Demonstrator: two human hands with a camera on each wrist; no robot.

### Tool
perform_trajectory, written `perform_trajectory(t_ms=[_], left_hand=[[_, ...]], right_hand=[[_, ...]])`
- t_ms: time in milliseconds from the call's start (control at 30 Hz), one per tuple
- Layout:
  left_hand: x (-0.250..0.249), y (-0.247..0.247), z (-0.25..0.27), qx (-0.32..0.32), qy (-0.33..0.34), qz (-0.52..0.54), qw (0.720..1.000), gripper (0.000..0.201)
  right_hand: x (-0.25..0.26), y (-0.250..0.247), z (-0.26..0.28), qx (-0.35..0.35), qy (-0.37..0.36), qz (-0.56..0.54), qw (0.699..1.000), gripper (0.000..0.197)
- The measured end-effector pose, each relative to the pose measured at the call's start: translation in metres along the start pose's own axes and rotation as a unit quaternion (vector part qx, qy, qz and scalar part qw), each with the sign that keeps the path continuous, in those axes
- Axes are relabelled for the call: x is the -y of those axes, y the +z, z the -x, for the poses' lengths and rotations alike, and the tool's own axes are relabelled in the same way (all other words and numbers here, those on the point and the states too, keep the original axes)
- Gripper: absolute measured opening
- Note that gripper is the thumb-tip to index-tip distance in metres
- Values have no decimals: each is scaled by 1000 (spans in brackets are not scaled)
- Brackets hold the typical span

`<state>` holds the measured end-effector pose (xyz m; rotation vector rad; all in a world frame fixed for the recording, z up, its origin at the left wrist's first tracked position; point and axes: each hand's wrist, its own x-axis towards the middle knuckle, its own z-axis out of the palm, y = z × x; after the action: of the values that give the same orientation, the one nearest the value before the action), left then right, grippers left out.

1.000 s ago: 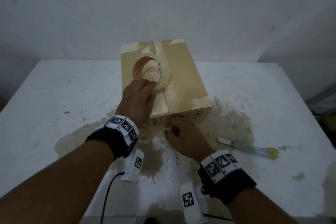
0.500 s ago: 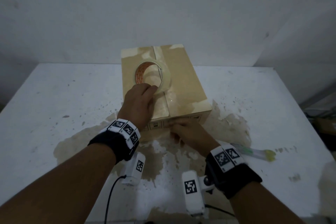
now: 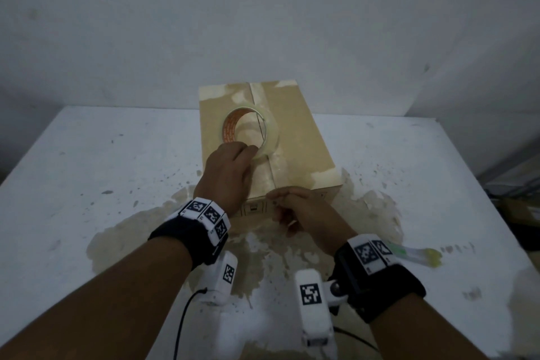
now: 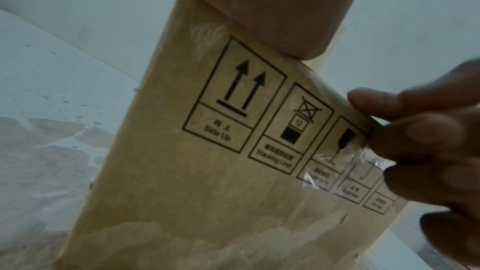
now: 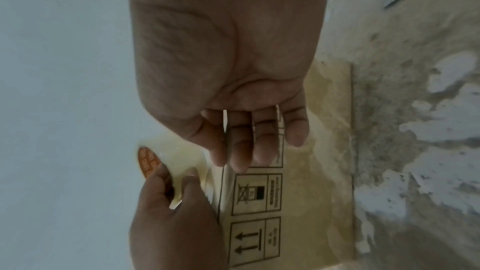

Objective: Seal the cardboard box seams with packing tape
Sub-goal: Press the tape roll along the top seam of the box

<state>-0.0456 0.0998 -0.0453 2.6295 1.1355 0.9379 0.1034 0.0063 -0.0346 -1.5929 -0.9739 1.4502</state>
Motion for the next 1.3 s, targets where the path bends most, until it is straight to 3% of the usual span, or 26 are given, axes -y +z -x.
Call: perform_trajectory(t_ms=[167, 267, 367, 533, 767, 1067, 1300], left_hand=[[0, -1, 0, 8, -2, 0, 1000, 30], [1, -1, -1, 9, -1, 1, 1000, 31], [2, -1, 0, 14, -7, 0, 1000, 31], [0, -2, 0, 15, -9, 8, 1000, 31], [-5, -7, 1, 22, -41, 24, 999, 31], [-7, -24, 1, 26, -83, 37, 996, 27], [-14, -39, 7, 18, -116, 64, 991, 28]], right_hand=[[-2, -3, -2, 10, 49, -9, 999, 22], [-17, -10, 1, -31, 86, 66, 994, 22], [-30, -17, 5, -67, 59, 0, 996, 25], [-15, -15, 3, -42, -1, -88, 995, 33], [-8, -11, 7, -68, 41, 88, 993, 26], [-7, -28, 28, -114, -64, 250, 959, 34], [20, -25, 34, -151, -171, 293, 929, 24]])
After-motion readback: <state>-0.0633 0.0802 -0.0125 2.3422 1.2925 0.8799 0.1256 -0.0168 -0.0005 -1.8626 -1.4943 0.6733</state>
